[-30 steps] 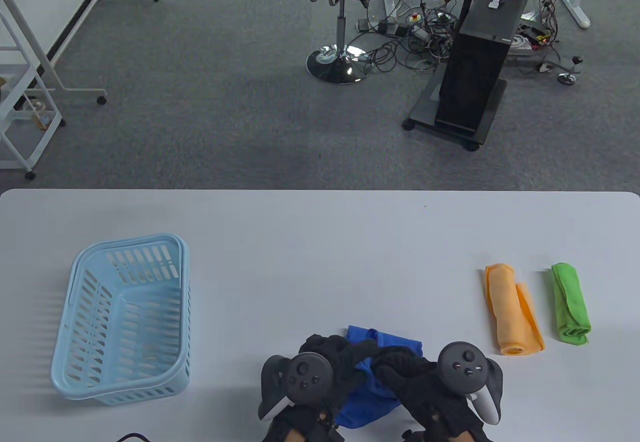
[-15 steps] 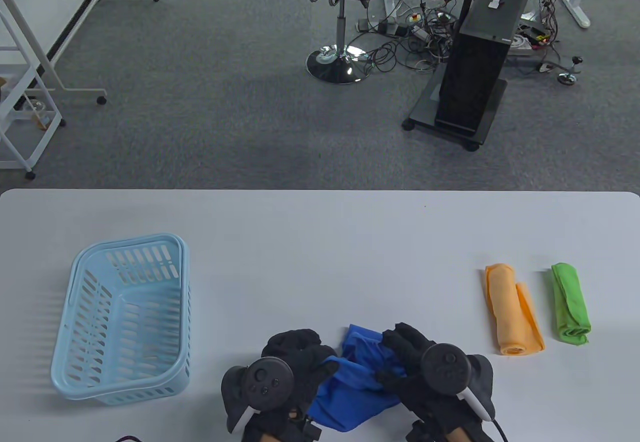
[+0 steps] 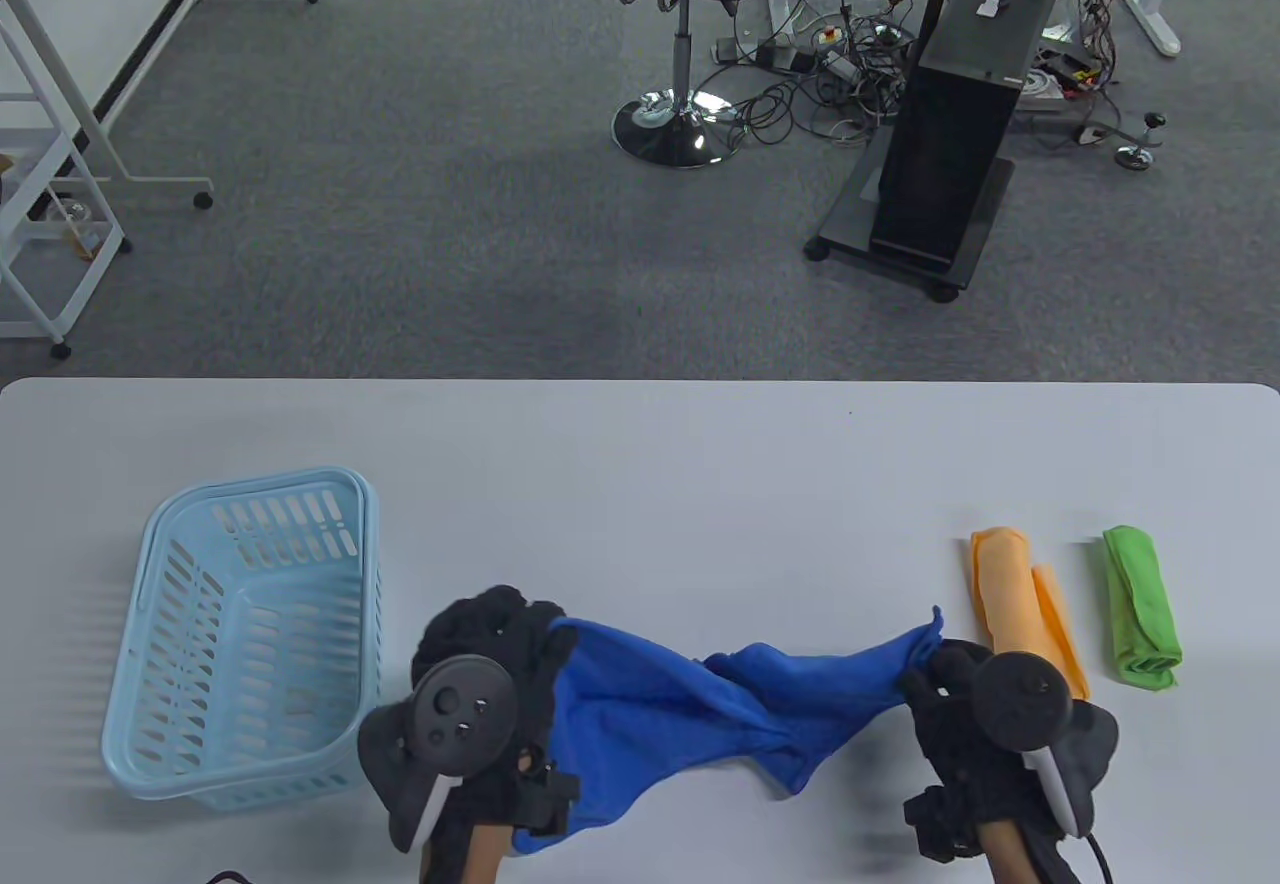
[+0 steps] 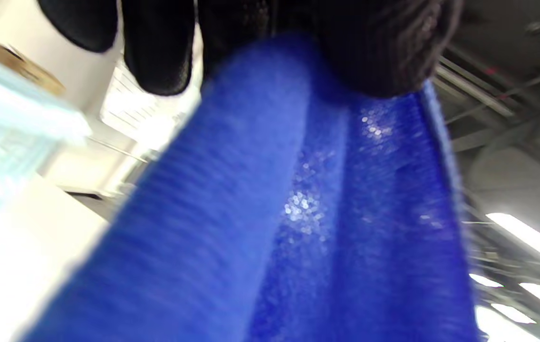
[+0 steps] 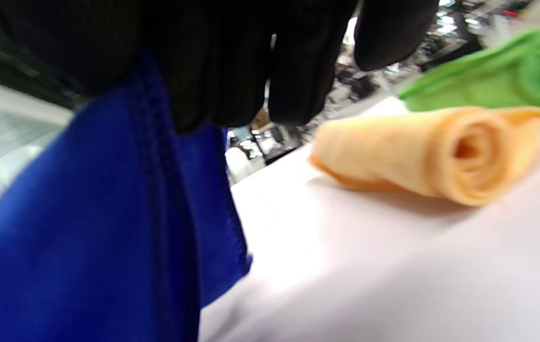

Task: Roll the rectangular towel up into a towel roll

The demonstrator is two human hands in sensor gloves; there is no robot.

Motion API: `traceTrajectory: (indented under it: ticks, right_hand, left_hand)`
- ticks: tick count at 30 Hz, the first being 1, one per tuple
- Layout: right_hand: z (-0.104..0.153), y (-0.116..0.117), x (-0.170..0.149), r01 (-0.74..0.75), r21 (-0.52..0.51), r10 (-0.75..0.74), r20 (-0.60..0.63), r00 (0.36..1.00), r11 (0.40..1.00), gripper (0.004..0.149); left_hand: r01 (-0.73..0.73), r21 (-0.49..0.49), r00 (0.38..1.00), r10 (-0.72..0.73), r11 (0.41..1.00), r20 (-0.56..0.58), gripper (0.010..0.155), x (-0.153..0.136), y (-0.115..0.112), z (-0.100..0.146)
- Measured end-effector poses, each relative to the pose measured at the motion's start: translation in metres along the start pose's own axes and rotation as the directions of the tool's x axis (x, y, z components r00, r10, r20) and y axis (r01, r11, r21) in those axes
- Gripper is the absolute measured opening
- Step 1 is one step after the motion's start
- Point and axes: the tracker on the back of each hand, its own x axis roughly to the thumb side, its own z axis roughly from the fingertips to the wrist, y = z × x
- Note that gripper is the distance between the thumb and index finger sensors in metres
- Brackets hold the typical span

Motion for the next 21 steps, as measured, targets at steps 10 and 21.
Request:
traceTrajectory:
  ticks: [10, 21]
  right_hand:
    - [-0.005, 0.000, -0.008, -0.136, 0.103, 0.140, -0.031, 0.990, 0.985, 0.054]
    - [0.011, -0.038, 0.001, -0.150, -0.116, 0.155, 0.035, 0.987, 0.982, 0.052]
  left_hand:
    - [0.160, 0.051, 0.983, -0.164, 0.986, 0.087, 0.048, -0.012, 0.030, -0.009]
    - [0.098, -0.060, 0.972, -0.083, 0.993, 0.218, 0.047, -0.019, -0.064, 0.029]
